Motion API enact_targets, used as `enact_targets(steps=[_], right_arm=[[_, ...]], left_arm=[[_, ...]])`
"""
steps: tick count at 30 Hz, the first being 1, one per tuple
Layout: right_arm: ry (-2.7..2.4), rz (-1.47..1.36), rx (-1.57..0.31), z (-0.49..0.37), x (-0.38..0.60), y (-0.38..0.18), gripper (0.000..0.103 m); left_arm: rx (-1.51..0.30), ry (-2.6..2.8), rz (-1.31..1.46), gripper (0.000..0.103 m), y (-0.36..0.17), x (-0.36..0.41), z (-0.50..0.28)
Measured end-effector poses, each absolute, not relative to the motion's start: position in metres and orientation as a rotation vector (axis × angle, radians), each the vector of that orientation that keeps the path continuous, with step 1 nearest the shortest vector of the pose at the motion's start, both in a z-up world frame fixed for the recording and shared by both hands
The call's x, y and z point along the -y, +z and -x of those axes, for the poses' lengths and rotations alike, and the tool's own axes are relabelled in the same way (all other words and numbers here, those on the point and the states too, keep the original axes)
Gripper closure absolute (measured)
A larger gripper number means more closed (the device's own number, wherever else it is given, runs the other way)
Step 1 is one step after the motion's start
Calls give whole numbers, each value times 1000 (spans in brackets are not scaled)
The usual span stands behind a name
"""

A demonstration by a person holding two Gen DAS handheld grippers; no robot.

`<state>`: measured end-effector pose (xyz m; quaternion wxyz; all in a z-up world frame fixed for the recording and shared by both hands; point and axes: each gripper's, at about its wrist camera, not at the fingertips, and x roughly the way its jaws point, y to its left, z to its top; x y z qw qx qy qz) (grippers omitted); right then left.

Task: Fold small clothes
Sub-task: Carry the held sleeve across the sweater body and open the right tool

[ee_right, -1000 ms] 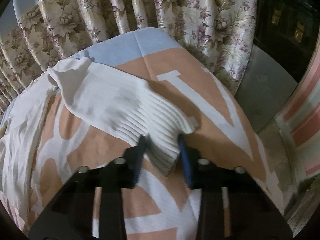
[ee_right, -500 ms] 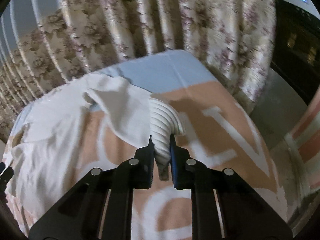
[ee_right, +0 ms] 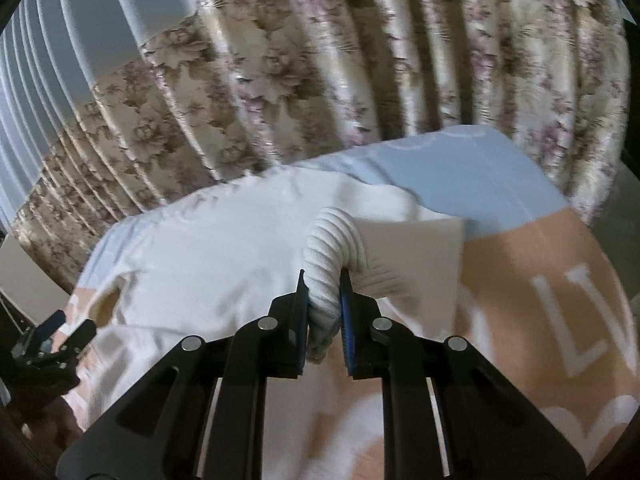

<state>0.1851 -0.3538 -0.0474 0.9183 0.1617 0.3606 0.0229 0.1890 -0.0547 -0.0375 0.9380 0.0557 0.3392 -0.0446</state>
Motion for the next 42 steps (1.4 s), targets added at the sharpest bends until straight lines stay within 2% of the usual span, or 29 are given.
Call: enact_targets(steps=[11,19,27,42], right_arm=[[178,-353,-781,-261,266,-60,89],[256,-283,-822,-297,200,-77,89],[339,-183,-855,-322,143,-95,89],[334,-176,-842,-342,121,-74,89]], left_arm=[[-680,-77,-121,2,-50,27,-223],[-745,1,-75,2,-79,-3,-268],[-794,0,-66,2,-101,-16,-275],[-782,4,-46,2,-78,-12,-316]])
